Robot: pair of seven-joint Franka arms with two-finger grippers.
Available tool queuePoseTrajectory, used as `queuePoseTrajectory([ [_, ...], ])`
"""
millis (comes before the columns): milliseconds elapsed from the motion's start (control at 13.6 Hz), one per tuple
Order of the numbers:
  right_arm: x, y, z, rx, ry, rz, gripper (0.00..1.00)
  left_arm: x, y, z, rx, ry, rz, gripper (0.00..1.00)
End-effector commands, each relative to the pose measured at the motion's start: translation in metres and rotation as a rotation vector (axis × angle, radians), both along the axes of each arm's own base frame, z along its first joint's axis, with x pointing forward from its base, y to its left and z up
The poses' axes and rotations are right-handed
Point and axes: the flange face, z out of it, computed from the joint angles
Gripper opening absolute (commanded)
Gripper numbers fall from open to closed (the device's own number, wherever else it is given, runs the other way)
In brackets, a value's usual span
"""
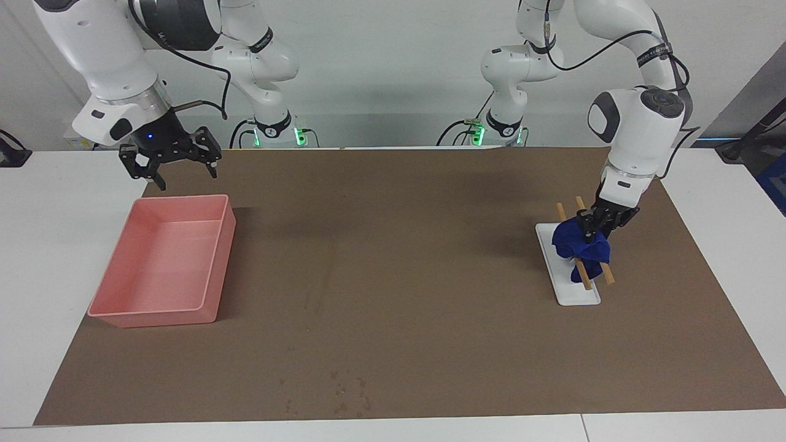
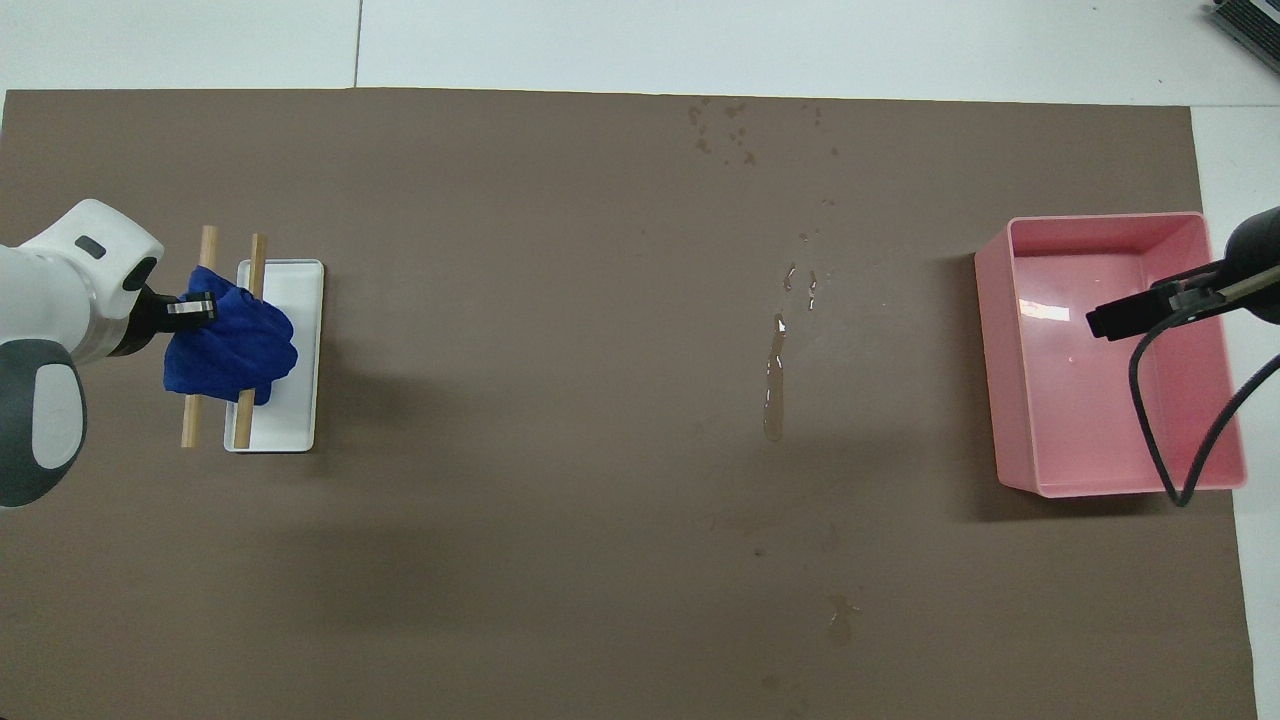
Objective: Wipe water with towel using both arms
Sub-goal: 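Reach the left gripper to the blue towel and grasp it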
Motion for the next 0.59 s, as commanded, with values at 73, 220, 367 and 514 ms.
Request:
queuePoseTrajectory([
  [73,-0.006,0.001,0.001,-0.013,-0.012,0.006,1.0,0.004,0.0,0.02,0.019,0.024,0.01,0.0],
  [220,-0.006,0.003,0.001,-0.013,-0.013,0.01,1.0,0.012,0.0,0.062,0.009,0.075,0.038,0.0],
  [367,-0.005,0.004,0.003,-0.015,-0.019,0.07,1.0,0.011,-0.007,0.097,-0.099,0.103,0.16,0.0],
  [514,-0.006,0.007,0.006,-0.015,-0.026,0.142,1.0,0.008,-0.019,0.135,-0.167,0.118,0.329,0.0],
])
